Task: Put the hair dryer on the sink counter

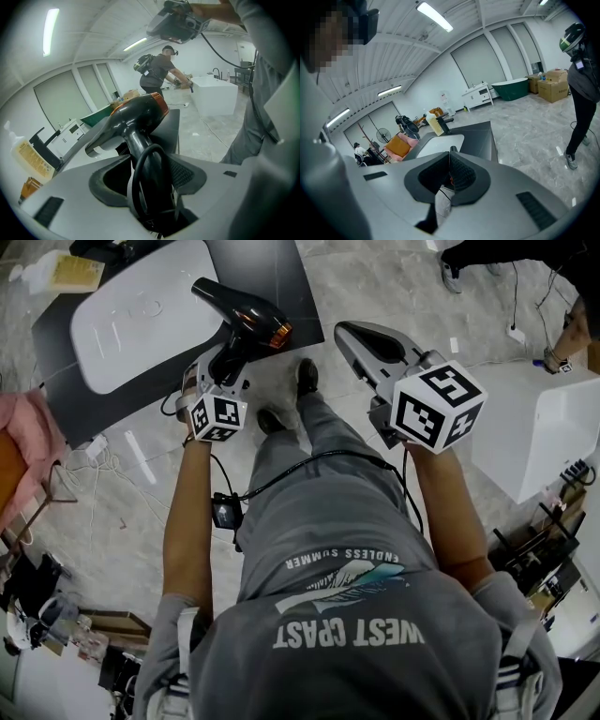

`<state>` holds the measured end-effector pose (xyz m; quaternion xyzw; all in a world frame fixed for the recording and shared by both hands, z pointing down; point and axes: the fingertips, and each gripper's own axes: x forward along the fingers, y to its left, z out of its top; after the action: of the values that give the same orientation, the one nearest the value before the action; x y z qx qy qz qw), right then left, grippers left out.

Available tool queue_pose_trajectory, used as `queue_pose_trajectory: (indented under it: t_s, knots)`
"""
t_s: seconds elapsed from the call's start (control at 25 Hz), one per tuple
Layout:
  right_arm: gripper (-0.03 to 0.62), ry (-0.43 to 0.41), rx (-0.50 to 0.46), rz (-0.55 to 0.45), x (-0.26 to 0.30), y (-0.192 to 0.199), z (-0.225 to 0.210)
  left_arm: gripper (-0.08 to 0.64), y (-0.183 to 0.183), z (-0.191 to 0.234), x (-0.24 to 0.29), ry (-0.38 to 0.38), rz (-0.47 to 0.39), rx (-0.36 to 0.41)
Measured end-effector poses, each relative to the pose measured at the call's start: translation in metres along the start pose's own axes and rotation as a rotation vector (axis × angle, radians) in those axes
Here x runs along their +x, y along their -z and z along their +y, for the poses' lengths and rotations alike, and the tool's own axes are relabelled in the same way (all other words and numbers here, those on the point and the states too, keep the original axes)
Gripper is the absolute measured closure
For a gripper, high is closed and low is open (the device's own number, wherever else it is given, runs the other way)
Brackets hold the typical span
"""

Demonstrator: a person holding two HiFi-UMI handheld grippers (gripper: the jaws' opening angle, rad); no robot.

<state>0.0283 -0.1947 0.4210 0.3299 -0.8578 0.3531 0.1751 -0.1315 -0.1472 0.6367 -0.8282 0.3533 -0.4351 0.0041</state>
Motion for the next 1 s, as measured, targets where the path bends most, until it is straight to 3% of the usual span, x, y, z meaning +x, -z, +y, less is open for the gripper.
queue_pose_trajectory:
  t_s: [0.48,0.8,1.0]
  knots:
    - [0.565,-0.006,0.0,0.01,0.003,0.005,0.008,0.281,-0.002,0.0,0.0,0.026,-0.002,-0.04]
    - [0.565,-0.008,0.003,0.019,0.006,0.009,0.007,0.293,-0.002,0.011,0.007,0.028,0.009,-0.135]
    - [0.565,-0.005,0.006,0.023,0.007,0.009,0.005,0.29,-0.006,0.013,0.012,0.05,0.005,-0.153]
